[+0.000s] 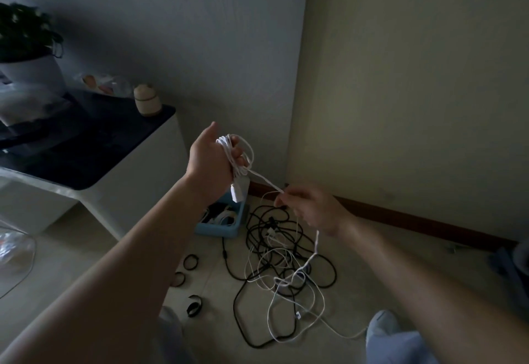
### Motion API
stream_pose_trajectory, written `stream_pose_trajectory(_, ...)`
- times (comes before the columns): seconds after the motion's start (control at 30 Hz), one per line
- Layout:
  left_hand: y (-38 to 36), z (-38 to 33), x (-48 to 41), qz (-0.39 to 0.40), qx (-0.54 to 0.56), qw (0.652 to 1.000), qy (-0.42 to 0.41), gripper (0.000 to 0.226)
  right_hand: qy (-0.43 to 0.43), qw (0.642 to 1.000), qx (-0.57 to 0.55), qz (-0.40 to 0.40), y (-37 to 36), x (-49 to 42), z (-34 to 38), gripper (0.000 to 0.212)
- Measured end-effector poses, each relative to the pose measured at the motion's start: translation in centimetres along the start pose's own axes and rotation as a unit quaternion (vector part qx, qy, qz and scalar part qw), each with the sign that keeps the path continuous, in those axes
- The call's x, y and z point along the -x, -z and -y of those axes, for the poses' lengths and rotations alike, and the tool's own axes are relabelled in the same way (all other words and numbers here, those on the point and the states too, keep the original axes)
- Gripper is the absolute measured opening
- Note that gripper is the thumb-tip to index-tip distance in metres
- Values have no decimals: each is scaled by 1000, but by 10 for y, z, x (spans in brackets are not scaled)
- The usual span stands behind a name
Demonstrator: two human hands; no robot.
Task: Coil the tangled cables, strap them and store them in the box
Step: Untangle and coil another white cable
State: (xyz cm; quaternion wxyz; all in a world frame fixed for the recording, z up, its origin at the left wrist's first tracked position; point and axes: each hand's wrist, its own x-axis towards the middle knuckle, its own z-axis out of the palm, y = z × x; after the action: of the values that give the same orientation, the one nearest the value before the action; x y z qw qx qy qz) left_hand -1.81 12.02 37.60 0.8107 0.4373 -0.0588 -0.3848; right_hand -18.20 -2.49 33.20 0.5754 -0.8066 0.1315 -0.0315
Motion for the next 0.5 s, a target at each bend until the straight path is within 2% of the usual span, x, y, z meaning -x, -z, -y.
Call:
stream_pose_trajectory(0.07,-5,5,0,-11,-10,1000,-15,49,35,993,111,-7,-3,-1,5,21)
stream_pose_trajectory(0.2,-17,16,3,-25,2,999,-26,46,56,957,282,31,-5,-3,14,42)
stream_pose_trajectory(0.3,-20,18,4,-49,106,993,-1,41,61,940,330,58,-10,0,12,42)
stream_pose_trajectory(0.4,-16,15,2,-78,80,993,-26,41,99,937,333,-26,-8,-1,16,37)
stream_pose_trajectory(0.5,-12,10,1,-70,86,994,-23,42,73,936,337,-72,5,-4,18,30)
